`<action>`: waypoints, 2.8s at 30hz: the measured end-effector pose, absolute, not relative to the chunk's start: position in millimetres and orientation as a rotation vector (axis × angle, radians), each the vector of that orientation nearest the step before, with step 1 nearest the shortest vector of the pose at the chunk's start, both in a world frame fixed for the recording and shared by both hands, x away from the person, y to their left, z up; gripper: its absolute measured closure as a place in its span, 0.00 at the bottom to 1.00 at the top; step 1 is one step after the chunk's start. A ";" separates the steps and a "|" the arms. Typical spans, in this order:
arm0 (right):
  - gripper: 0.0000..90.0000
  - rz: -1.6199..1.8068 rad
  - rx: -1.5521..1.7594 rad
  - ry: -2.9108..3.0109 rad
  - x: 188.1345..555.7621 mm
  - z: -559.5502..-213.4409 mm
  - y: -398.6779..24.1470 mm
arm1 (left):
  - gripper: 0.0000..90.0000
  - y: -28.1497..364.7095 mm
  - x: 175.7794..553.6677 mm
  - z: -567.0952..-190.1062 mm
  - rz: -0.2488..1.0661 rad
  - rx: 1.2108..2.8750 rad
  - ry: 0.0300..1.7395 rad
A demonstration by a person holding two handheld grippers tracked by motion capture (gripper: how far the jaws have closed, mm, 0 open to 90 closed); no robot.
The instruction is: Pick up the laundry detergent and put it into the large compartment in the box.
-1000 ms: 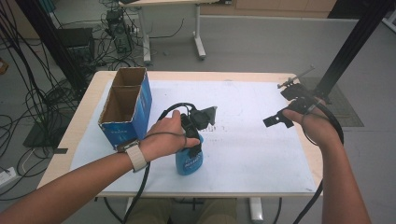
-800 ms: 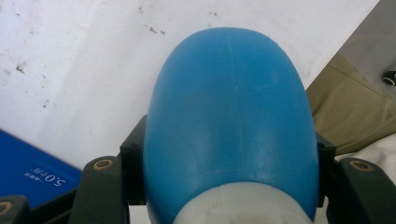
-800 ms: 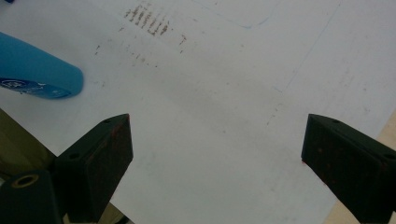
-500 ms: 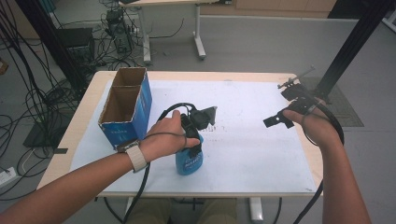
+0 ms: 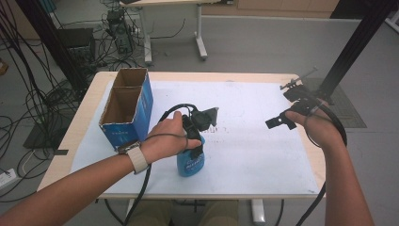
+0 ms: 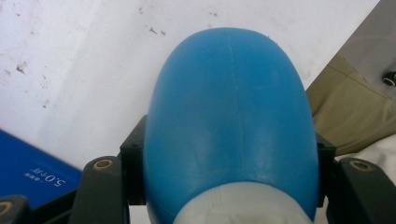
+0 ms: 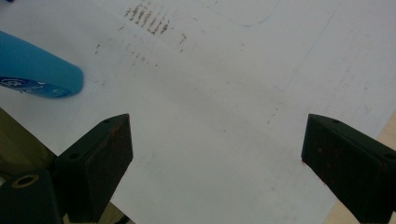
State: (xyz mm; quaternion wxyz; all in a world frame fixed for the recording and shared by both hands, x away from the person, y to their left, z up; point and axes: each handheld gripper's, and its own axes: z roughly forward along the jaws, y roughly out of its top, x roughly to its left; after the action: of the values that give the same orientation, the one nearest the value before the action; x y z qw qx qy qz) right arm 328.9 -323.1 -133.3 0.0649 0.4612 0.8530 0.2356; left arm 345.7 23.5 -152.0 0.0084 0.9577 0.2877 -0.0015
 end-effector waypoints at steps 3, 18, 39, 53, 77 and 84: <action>0.10 0.712 1.392 2.575 329.2 -133.8 -323.1 | 0.43 23.4 345.7 -152.0 -0.004 2.993 0.899; 0.10 0.712 1.394 2.576 329.5 -134.1 -323.4 | 0.43 23.5 345.6 -152.0 -0.004 2.993 0.899; 0.10 0.718 1.396 2.573 327.8 -134.5 -324.8 | 0.43 23.7 345.2 -152.0 -0.003 2.991 0.899; 0.10 0.728 1.396 2.568 324.3 -134.8 -328.4 | 0.43 24.6 343.2 -151.5 0.002 2.985 0.895; 0.10 0.734 1.423 2.542 316.7 -131.4 -339.0 | 0.43 26.9 351.1 -70.3 -0.044 2.975 0.993; 0.10 0.740 1.442 2.533 315.9 -132.9 -342.5 | 0.43 27.3 353.7 -31.2 -0.043 2.965 1.044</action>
State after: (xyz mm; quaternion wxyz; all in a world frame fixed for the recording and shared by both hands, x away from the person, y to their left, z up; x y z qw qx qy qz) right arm 315.9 -342.5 -132.9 0.0672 0.4785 0.8404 0.2455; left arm 353.7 27.3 -31.2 -0.0012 0.9432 0.3320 -0.0136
